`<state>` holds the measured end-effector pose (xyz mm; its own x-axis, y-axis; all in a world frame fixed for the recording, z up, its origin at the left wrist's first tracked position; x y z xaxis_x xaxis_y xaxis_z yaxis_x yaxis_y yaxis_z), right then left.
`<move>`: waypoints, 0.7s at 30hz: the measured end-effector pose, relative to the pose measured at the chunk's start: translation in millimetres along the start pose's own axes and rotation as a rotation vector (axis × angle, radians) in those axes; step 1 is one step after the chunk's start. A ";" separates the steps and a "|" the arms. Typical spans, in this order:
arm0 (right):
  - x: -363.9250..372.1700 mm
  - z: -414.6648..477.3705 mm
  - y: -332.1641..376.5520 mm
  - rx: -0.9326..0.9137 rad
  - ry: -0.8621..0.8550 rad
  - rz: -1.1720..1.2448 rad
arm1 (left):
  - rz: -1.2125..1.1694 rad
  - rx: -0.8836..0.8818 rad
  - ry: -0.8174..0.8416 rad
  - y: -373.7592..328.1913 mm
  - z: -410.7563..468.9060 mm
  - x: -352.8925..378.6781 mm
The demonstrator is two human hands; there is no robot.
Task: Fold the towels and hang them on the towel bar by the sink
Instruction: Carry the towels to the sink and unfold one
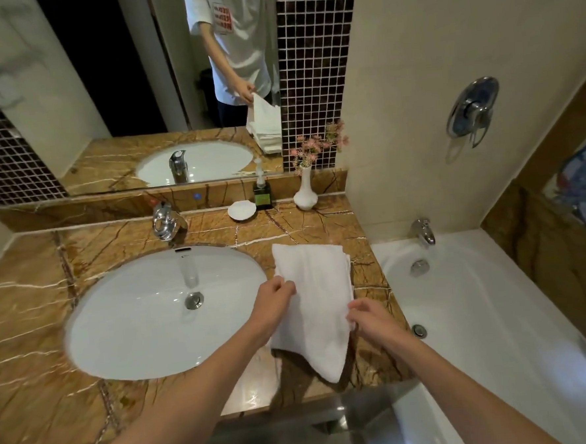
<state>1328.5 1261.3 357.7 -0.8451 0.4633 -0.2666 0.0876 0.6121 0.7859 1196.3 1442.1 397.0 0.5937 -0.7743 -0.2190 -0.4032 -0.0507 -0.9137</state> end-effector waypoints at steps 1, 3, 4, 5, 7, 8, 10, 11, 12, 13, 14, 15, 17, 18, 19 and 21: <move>-4.9 4.3 8.1 -0.012 -0.023 -0.007 | -0.037 -0.018 0.003 -0.1 -0.2 -0.6; -10.3 13.1 22.7 -0.024 -0.053 0.035 | -0.143 -0.083 0.025 1.8 -1.4 1.2; -10.0 17.4 28.2 -0.020 -0.057 0.062 | -0.234 -0.136 0.062 5.0 -2.1 5.9; -7.5 21.5 32.5 -0.009 -0.056 0.074 | -0.321 -0.195 0.118 7.6 -2.4 13.4; 2.4 30.0 35.2 0.027 -0.045 0.046 | -0.433 -0.293 0.229 8.2 -4.2 28.1; 7.1 32.8 34.7 0.047 -0.049 0.024 | -0.442 -0.309 0.266 5.7 -4.4 33.1; 11.5 35.2 34.0 0.065 -0.085 0.013 | -0.450 -0.311 0.288 1.8 -2.3 37.8; 11.9 36.5 33.8 0.064 -0.099 0.030 | -0.461 -0.300 0.278 -1.0 -0.5 37.3; 11.3 37.7 33.1 0.064 -0.104 0.056 | -0.476 -0.277 0.262 -4.5 1.2 35.5; 9.9 38.9 31.9 0.072 -0.105 0.085 | -0.486 -0.244 0.250 -8.6 2.9 32.8; 7.3 39.6 30.5 0.085 -0.105 0.108 | -0.490 -0.205 0.251 -13.6 4.8 30.6; 4.3 41.3 29.3 0.096 -0.109 0.129 | -0.478 -0.162 0.265 -20.4 5.1 29.4; -2.2 42.4 27.8 0.098 -0.132 0.172 | -0.430 -0.097 0.307 -32.1 2.2 27.3; -4.4 41.5 28.0 0.098 -0.141 0.187 | -0.408 -0.082 0.331 -36.1 0.0 26.9; -5.3 40.6 27.7 0.101 -0.144 0.198 | -0.392 -0.075 0.357 -38.9 -2.9 27.2; -5.6 38.0 27.7 0.106 -0.141 0.215 | -0.373 -0.065 0.385 -43.2 -7.7 26.7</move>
<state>1355.8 1300.0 359.8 -0.7199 0.6702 -0.1806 0.3185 0.5502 0.7719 1224.3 1418.8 433.3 0.4115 -0.8710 0.2684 -0.2639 -0.3957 -0.8796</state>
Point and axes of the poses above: each hand's wrist, its own z-axis towards the middle knuckle, its own x-axis out of the palm, y = z × x, the point moved 10 cm from there along z, towards the middle knuckle, and after that the axes turned 9 degrees about y, right-handed, at the moved point
